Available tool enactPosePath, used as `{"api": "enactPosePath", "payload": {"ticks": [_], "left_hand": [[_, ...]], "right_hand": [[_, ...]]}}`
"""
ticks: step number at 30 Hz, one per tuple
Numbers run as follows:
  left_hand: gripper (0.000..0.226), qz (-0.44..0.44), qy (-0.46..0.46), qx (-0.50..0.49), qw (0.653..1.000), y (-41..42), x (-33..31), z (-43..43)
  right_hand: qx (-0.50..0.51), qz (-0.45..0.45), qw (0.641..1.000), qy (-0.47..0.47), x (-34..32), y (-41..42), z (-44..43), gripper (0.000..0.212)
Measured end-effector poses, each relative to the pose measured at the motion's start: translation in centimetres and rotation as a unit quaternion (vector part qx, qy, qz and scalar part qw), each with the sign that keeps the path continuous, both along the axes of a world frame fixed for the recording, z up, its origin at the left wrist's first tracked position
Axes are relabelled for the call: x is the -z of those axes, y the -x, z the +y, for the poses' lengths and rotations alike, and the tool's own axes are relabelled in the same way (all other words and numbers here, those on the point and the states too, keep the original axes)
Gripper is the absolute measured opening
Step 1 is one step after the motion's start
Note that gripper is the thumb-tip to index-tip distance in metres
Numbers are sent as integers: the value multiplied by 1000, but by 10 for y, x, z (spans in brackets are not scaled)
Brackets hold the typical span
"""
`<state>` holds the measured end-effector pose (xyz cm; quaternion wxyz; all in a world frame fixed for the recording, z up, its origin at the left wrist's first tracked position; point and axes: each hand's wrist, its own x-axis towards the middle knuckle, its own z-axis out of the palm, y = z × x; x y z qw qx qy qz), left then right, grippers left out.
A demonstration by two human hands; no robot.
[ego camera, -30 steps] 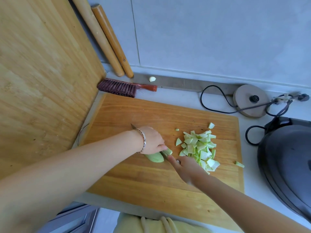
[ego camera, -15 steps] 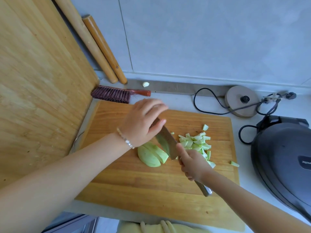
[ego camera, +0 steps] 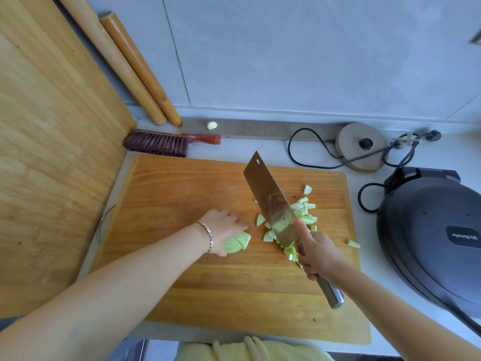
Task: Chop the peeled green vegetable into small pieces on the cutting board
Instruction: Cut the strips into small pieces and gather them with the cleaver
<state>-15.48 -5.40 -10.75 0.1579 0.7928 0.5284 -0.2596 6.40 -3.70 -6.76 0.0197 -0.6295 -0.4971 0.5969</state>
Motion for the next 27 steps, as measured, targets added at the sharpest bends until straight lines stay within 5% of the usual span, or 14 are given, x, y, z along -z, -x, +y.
{"api": "enactPosePath", "payload": {"ticks": [5,9,15,19,22,24,27], "left_hand": [[83,-65,49,-137,987,-1,0,-7],[104,-180,174,-311,917,3,2,-2],[85,-275,98,-357,887,17,5,-8],[60,-353,-4,-454,818,25,9,-34],[86,-373,-19,-486,790,17,18,-60],[103,-356,-43,-477,802,7,28,-71],[96,-337,-113,-480,802,-10,42,-76]], "right_hand": [[-11,-3,1000,9,4,1,-3,56],[-15,2,1000,17,3,4,-4,56],[-21,-1,1000,19,6,7,-5,56],[-53,-21,998,5,13,13,-9,57],[-78,-36,996,0,18,20,-10,56],[-99,-55,993,-11,21,25,-9,55],[-117,-68,991,-9,24,30,-11,55]]}}
